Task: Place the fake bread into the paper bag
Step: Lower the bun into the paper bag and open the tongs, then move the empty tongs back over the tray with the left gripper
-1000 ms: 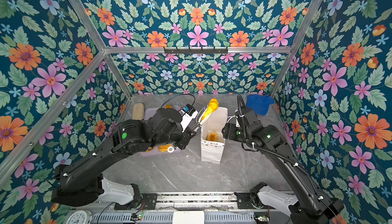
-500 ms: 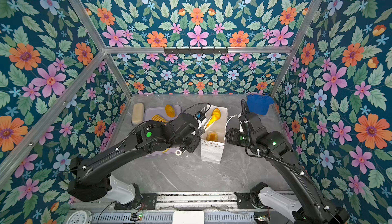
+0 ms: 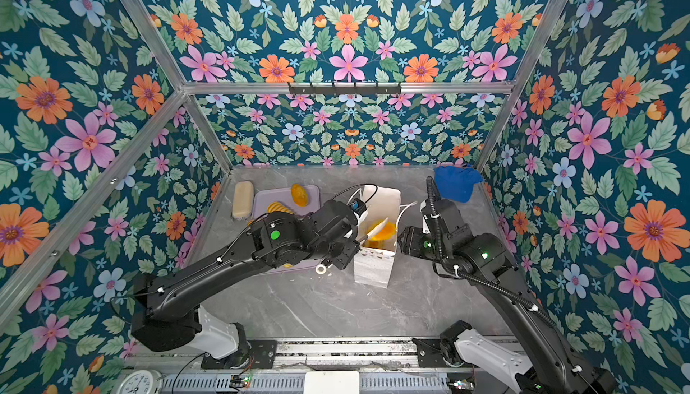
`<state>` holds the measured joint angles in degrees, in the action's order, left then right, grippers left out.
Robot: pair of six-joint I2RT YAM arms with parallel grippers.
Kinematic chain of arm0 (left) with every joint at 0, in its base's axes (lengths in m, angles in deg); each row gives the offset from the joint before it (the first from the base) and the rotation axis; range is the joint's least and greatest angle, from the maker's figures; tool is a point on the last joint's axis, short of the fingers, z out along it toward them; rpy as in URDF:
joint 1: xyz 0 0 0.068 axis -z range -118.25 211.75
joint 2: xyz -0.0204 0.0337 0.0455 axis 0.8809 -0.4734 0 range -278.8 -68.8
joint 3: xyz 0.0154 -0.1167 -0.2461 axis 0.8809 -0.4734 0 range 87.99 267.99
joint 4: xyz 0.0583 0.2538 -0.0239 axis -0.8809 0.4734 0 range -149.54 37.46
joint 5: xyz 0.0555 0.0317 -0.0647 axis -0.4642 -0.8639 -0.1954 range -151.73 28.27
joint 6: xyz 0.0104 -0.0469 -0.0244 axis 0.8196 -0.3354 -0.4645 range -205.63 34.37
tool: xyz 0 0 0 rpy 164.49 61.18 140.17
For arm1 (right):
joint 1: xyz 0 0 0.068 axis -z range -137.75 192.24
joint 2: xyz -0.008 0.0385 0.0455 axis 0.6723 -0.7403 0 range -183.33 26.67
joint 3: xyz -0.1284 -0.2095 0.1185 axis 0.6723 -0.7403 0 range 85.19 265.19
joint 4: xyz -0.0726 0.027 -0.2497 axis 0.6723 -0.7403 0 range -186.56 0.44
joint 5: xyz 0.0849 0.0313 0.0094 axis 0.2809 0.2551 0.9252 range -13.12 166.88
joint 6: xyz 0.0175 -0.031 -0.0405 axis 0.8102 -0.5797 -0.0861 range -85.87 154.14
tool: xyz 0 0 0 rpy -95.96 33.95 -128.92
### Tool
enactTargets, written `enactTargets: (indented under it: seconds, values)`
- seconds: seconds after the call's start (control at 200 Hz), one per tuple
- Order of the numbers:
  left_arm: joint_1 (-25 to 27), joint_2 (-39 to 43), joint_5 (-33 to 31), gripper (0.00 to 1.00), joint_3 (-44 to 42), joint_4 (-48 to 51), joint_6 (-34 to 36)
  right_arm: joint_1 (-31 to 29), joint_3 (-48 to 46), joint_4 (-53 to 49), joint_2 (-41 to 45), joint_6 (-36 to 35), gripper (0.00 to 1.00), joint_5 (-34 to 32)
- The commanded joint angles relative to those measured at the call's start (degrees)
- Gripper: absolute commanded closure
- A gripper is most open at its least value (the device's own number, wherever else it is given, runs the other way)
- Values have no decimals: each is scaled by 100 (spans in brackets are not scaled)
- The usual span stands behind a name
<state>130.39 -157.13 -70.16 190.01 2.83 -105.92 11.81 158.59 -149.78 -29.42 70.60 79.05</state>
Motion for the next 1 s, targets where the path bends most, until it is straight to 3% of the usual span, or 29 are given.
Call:
enactTargets:
  seconds: [0.0, 0.56, 0.7, 0.995]
  values:
    - [-2, 36, -54, 54, 20, -157, -23, -5, 15, -11, -9, 36, 36, 20]
    - [-3, 422, -220, 60, 451, -115, 189, -5, 159, 28, -24, 36, 36, 158]
    - [-8, 669, -815, 65, 626, -156, 233, -1, 183, 37, -59, 27, 36, 169]
    - [-24, 1571, -2506, 56, 20, -904, 242, -5, 231, 73, -114, 6, 36, 213]
